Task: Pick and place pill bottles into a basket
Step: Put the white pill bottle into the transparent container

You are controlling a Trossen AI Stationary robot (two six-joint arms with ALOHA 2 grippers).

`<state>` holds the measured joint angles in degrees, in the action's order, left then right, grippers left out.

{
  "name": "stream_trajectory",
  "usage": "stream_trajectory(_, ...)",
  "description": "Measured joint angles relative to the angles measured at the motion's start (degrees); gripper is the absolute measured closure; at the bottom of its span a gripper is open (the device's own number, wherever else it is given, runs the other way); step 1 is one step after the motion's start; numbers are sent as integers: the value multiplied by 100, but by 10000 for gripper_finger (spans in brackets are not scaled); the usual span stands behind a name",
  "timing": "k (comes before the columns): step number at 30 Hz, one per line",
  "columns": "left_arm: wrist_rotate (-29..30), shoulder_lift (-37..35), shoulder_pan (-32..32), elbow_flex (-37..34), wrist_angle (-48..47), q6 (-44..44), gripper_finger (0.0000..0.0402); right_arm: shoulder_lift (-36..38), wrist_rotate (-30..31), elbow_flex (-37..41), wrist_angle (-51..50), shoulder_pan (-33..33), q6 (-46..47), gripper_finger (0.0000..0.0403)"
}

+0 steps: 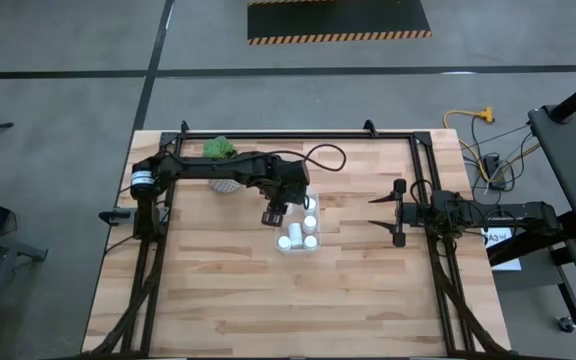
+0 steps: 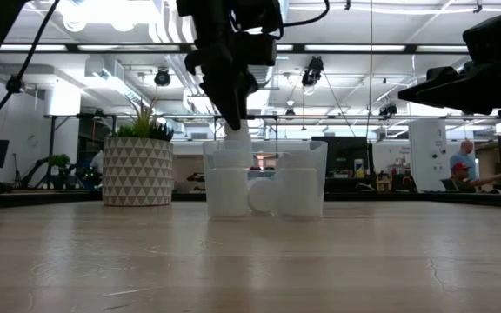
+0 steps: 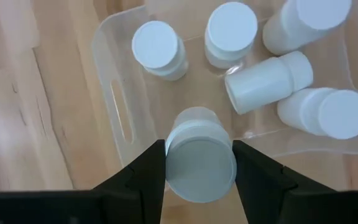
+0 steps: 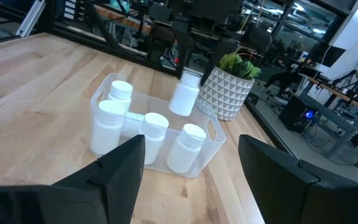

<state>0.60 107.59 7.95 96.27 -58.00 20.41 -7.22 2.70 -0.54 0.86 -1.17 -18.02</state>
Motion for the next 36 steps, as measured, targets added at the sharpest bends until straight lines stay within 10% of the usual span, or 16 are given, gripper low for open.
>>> stream_trajectory(36, -82, 697, 458, -17, 208, 89, 252, -2, 0, 0, -2, 2, -2, 154)
